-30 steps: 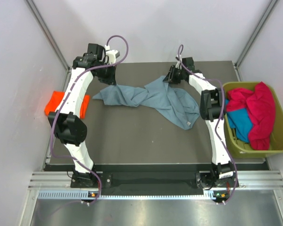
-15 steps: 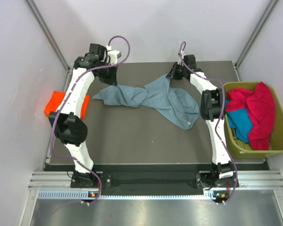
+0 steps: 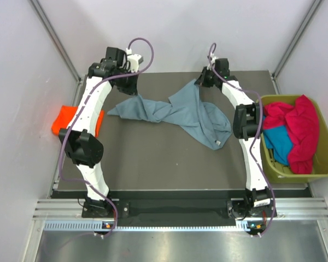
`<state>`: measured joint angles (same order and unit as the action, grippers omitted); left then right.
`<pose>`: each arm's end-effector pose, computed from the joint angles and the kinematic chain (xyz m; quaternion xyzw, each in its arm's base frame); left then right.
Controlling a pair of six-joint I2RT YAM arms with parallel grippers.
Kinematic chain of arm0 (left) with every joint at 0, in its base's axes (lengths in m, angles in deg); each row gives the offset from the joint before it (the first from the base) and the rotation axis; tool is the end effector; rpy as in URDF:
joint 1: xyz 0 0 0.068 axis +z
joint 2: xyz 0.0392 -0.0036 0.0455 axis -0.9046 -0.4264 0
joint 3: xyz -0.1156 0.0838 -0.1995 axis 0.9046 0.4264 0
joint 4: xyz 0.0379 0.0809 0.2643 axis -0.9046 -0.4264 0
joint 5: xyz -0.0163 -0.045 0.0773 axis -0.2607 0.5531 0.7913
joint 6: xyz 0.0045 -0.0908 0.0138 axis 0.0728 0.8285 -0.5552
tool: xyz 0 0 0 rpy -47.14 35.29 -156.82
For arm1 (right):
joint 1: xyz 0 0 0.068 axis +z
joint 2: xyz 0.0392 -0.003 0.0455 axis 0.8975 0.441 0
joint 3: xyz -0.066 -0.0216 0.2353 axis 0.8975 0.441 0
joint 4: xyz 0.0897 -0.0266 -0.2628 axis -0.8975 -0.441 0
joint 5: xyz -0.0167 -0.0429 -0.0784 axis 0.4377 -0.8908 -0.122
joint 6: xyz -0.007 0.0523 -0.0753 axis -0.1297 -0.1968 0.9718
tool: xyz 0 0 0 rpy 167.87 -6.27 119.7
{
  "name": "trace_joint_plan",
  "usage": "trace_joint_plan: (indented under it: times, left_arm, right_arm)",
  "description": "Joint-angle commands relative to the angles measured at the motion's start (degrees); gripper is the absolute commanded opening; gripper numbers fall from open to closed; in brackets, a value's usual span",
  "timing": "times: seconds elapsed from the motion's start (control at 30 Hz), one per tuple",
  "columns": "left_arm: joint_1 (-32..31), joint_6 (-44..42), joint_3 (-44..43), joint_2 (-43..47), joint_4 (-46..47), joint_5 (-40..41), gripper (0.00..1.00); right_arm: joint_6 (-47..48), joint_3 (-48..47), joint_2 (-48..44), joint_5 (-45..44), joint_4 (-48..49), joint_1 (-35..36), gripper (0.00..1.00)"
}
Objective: Fold and stack the t-shirts
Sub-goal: Flatten the tshirt out
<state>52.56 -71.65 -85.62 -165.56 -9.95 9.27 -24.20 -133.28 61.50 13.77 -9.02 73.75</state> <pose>0.4212 -0.1138 0.3189 0.2051 0.9157 -0.1401 0.3158 0.5991 0.1408 0.1288 -0.0224 0.8681 0.3082 0.3886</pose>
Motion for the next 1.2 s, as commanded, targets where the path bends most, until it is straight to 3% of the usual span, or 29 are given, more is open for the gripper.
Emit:
trace_joint_plan:
  times: [0.0, 0.33, 0.47, 0.7, 0.87, 1.03, 1.17]
  left_arm:
    - [-0.1, -1.78, -6.68, -1.08, 2.54, 3.71, 0.0]
    - [0.78, -5.39, -19.26, -2.85, 9.39, 14.97, 0.0]
    - [1.22, -6.88, -21.72, 0.31, 11.5, 19.9, 0.0]
    - [1.13, -7.32, -22.69, 8.75, 13.79, 19.64, 0.0]
    - [1.22, -9.61, -17.96, 16.65, 15.1, 19.55, 0.0]
    - [1.22, -10.93, -12.24, 23.95, 16.51, 20.08, 0.0]
    - [1.22, -8.82, -15.31, 26.07, 11.78, 17.8, 0.0]
  right_arm:
    - [7.08, -7.54, -8.14, -0.19, 2.8, -1.91, 0.0]
    - [17.62, -6.93, -28.36, 1.13, -0.36, -5.51, 0.01]
    - [19.66, -1.57, -38.38, 1.4, 2.01, -7.97, 0.01]
    - [16.67, 7.21, -56.38, 3.76, 0.96, -8.86, 0.0]
    - [18.69, 16.18, -70.53, 3.07, 1.31, -8.86, 0.0]
    - [20.09, 21.37, -80.13, 2.54, -5.1, -8.86, 0.0]
    - [20.1, 21.63, -85.23, 3.14, -13.53, -8.86, 0.0]
